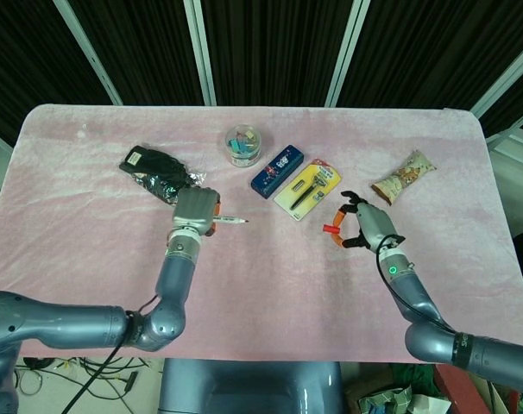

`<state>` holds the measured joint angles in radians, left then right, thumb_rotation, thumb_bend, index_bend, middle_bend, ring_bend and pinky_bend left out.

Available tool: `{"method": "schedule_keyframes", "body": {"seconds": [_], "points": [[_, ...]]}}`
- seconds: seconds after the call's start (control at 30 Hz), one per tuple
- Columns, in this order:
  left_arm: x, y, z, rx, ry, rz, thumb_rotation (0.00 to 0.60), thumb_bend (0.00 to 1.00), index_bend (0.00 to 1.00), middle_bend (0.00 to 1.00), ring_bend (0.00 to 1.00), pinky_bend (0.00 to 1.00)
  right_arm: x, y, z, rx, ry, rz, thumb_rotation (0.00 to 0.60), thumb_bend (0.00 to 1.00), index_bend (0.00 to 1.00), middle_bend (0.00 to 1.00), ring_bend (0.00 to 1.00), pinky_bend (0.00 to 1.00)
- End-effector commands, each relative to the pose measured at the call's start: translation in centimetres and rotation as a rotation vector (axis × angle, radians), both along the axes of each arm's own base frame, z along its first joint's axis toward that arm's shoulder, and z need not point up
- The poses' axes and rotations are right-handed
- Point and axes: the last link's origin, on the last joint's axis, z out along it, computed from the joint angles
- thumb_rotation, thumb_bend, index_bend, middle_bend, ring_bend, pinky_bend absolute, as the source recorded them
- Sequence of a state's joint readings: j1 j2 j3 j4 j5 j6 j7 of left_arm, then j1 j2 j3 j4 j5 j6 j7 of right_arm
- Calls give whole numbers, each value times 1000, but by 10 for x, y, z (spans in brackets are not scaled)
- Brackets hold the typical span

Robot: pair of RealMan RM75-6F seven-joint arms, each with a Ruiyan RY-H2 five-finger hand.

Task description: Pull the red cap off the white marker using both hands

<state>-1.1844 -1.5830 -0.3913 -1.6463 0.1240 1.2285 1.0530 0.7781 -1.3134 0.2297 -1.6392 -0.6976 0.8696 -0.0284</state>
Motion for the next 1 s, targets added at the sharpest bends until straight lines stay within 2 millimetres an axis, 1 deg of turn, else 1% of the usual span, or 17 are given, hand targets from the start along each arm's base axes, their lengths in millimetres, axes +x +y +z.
{"method": "schedule_keyframes", "body": {"seconds": [0.03,0.13,0.2,0.27,0.3,0.33,0.37,0.43,0.47,0.53,0.63,0.73,0.8,0.87,0.93,0.97,1.0], "points": [[-22,-6,2,-16,11,-7,600,484,675,361,265,200,-8,6,-18,3,-8,-3,600,384,789,100,148,184],[-35,-8,-1,-19,30,-8,600,485,665,360,264,200,-10,9,-32,14,-17,-8,600,367,780,97,146,184],[-43,-10,-6,-28,18,2,600,484,627,352,250,195,-11,10,-44,23,-21,-13,600,337,729,85,143,184],[-49,-11,-10,-39,13,9,600,444,519,318,201,171,-11,10,-51,26,-12,-8,600,282,610,61,131,182],[-52,-11,-13,-50,17,9,600,402,465,299,178,159,-12,10,-55,31,2,-2,600,232,510,41,115,179],[-54,-12,-15,-61,27,8,600,314,371,264,142,139,-12,10,-57,41,17,3,600,172,399,21,98,177],[-57,-13,-17,-75,39,10,600,214,275,224,107,119,-13,11,-59,54,34,8,600,130,328,11,87,174],[-61,-15,-20,-112,64,24,600,95,144,154,57,89,-16,13,-60,94,81,13,600,31,162,0,67,165],[-61,-15,-20,-121,71,30,600,70,110,130,39,79,-16,13,-60,108,91,9,600,7,115,0,64,161],[-60,-15,-20,-135,74,41,600,46,54,81,5,58,-15,12,-58,120,88,-3,600,0,70,0,63,160],[-56,-12,-17,-133,53,53,600,30,28,56,0,33,-11,8,-49,100,58,-21,600,0,53,0,63,160],[-50,-12,-13,-133,34,51,600,26,31,55,0,1,-9,4,-35,66,48,-21,600,0,53,0,63,160],[-44,-9,-6,-119,24,23,600,27,37,56,0,0,-9,2,-22,43,38,-25,600,0,52,0,64,160],[-38,-8,3,-98,1,-14,600,31,46,59,0,0,-12,-3,-3,6,42,-25,600,0,52,0,64,160],[-33,-7,12,-76,-22,-50,600,37,54,63,0,0,-20,-9,18,-55,84,-23,600,0,52,0,64,160],[-31,-7,20,-58,-32,-79,600,46,58,65,0,0,-29,-14,35,-119,130,-25,600,1,52,0,65,160],[-30,-7,26,-46,-35,-101,600,53,61,66,0,0,-35,-16,45,-160,163,-27,600,2,52,0,66,160]]}}
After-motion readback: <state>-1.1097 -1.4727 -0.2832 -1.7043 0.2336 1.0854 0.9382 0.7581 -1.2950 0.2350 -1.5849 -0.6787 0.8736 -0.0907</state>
